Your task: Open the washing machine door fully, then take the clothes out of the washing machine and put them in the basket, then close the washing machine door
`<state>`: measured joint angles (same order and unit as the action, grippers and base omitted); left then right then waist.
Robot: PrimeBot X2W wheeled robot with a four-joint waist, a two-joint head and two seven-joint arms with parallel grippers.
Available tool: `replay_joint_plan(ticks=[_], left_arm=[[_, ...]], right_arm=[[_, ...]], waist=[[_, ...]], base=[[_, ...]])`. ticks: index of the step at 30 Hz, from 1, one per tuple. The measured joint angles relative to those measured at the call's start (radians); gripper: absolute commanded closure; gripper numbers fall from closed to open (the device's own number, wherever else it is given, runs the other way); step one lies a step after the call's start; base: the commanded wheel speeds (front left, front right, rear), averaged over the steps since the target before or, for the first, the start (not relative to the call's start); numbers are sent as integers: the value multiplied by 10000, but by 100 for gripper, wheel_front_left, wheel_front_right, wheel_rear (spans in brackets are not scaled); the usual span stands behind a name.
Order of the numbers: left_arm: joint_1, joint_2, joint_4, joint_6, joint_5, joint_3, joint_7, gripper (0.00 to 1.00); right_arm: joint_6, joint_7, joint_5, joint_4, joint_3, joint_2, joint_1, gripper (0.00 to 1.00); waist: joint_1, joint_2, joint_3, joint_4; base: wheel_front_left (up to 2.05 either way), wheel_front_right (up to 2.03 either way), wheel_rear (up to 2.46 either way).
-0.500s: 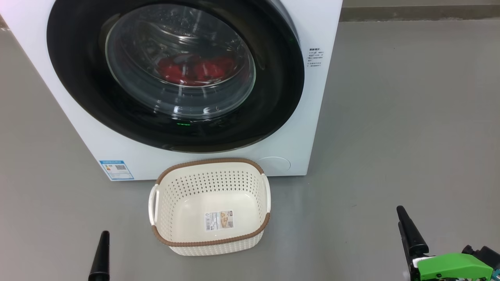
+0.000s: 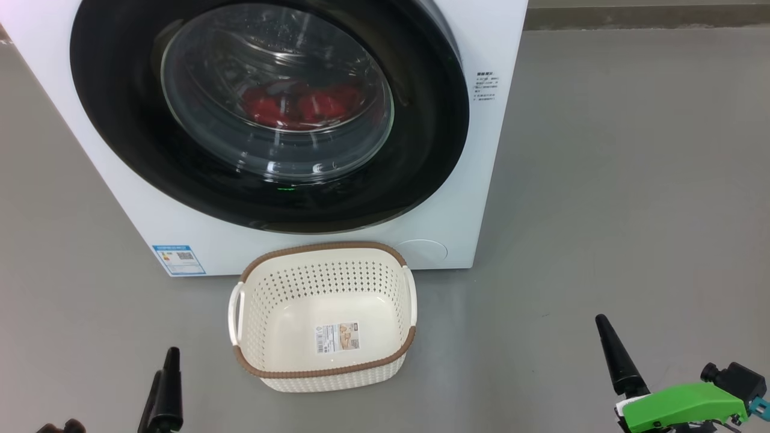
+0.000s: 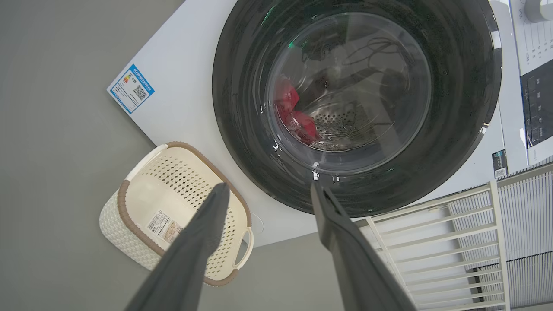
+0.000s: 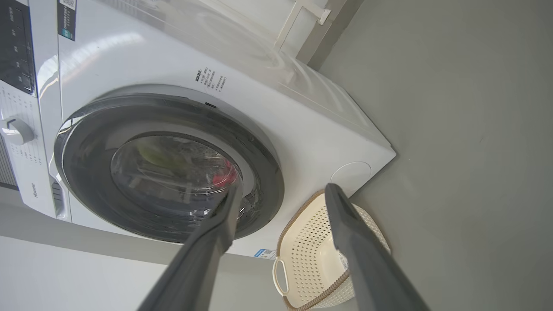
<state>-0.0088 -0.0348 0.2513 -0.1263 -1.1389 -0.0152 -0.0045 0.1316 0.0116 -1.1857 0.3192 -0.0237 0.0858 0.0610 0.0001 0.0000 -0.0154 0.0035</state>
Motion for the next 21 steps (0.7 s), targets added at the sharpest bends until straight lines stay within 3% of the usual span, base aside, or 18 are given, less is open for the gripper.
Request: replay_joint_plan(ticks=[21], left_arm=[[49, -138, -410, 0, 2957, 274, -633, 0]], right_arm=[[0, 623, 2568, 2, 629, 301, 81, 0]], waist=[[0, 0, -75, 25]], base=[[0, 0, 0]])
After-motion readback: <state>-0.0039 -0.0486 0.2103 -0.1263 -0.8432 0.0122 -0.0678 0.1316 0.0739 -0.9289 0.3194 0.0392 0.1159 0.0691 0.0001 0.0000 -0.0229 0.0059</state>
